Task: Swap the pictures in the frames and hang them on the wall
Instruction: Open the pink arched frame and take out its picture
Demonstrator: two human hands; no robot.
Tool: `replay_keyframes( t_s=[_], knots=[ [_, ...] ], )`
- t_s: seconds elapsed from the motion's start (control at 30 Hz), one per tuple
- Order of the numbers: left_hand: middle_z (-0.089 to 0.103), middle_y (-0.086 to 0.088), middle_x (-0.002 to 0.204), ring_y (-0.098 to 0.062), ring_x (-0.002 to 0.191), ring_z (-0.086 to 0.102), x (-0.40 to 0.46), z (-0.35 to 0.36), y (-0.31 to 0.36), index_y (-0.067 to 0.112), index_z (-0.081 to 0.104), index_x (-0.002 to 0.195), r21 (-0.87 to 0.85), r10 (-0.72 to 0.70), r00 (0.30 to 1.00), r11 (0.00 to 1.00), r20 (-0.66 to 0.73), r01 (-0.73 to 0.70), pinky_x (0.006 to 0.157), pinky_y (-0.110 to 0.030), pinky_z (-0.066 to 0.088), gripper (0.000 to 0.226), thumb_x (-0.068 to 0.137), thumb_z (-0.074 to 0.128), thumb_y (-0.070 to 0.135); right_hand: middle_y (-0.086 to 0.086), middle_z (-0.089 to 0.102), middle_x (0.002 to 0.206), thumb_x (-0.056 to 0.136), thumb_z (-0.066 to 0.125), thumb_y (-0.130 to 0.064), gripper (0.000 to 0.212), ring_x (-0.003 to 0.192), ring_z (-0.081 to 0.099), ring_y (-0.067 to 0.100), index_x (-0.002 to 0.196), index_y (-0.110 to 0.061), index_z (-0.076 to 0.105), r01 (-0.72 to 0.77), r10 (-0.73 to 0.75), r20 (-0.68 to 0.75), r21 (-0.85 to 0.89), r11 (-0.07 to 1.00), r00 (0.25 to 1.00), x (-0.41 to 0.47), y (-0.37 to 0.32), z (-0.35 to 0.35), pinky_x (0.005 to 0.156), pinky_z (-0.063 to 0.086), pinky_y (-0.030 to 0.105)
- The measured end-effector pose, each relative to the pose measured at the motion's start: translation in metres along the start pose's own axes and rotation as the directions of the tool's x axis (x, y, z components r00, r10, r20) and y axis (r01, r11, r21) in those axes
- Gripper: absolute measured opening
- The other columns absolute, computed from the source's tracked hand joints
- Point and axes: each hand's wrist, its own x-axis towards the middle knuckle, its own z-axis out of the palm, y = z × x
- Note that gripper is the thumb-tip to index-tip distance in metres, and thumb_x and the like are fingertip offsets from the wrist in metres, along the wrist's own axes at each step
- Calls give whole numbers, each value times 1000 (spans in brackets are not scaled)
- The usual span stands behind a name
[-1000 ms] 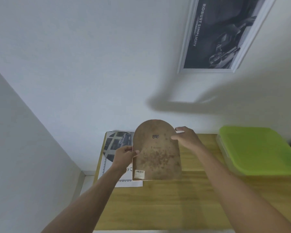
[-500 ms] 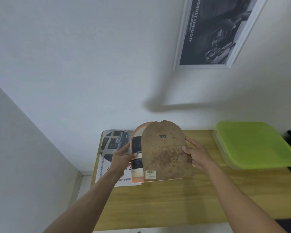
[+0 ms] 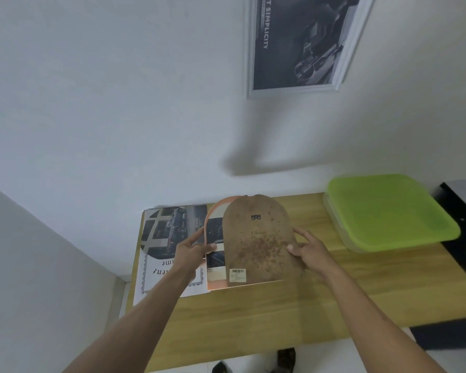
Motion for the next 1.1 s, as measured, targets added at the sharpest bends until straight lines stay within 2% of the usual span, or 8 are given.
replay_keyframes(
  t_s=[0.13,0.33,0.47,0.57,0.67,0.87,1.0,1.1],
  knots=[
    [77,-6,90,-30,82,73,7,18,-3,24,60,132,12,-15,1000,1000,-2,15,87,-49,57,65,77,74,-6,13,75,102,95,54,6,57,96,71,26,138,-31,51,-6,13,-46,143,990,999,10,3,-18,75,57,35],
    [77,-1,80,-28,87,71,15,22,-2,23,61,131,87,-23,997,996,-77,30,93,-49,53,60,79,73,-5,6,60,132,97,52,5,60,107,63,19,146,-29,46,2,25,-130,204,979,991,28,9,-68,84,54,30],
    [74,-5,88,-25,82,69,12,20,6,22,58,133,132,-4,987,991,-158,26,69,-34,52,61,80,71,-4,2,47,147,98,49,5,59,117,53,18,147,-26,45,-3,18,-196,78,997,980,41,14,-103,97,47,29],
    [73,-6,86,-26,81,69,13,19,5,23,56,135,156,0,979,987,-204,33,74,-39,54,63,81,71,-4,3,44,151,97,46,5,59,119,51,18,150,-22,40,-36,12,-223,-105,994,975,49,26,-115,94,43,25],
    [74,-9,86,-28,81,71,11,24,-1,22,55,137,171,0,974,985,-225,39,87,-47,55,66,80,71,-5,5,44,152,98,47,0,59,134,46,26,152,-19,36,-55,-29,-249,-323,945,968,58,44,-115,104,40,30],
    [77,-1,75,-25,76,74,9,46,-11,21,53,137,156,-21,978,986,-208,54,85,-46,56,67,80,70,-7,22,38,138,100,45,-22,62,122,46,38,156,-18,18,-130,-105,-223,-824,551,969,71,67,-101,99,43,42],
    [77,0,80,-23,76,74,9,60,-21,26,54,136,117,-36,977,991,-212,62,79,-41,59,67,80,68,-9,23,21,156,100,41,-43,66,141,26,39,156,-20,14,78,-228,20,-966,247,973,74,66,-89,114,29,46],
    [74,-10,96,-30,82,73,10,65,-30,25,56,136,124,-56,973,989,-224,85,78,-43,59,68,78,72,-6,17,5,162,100,35,-53,66,149,12,38,157,-32,9,220,-158,191,-956,196,969,80,71,-86,120,12,50]
  ],
)
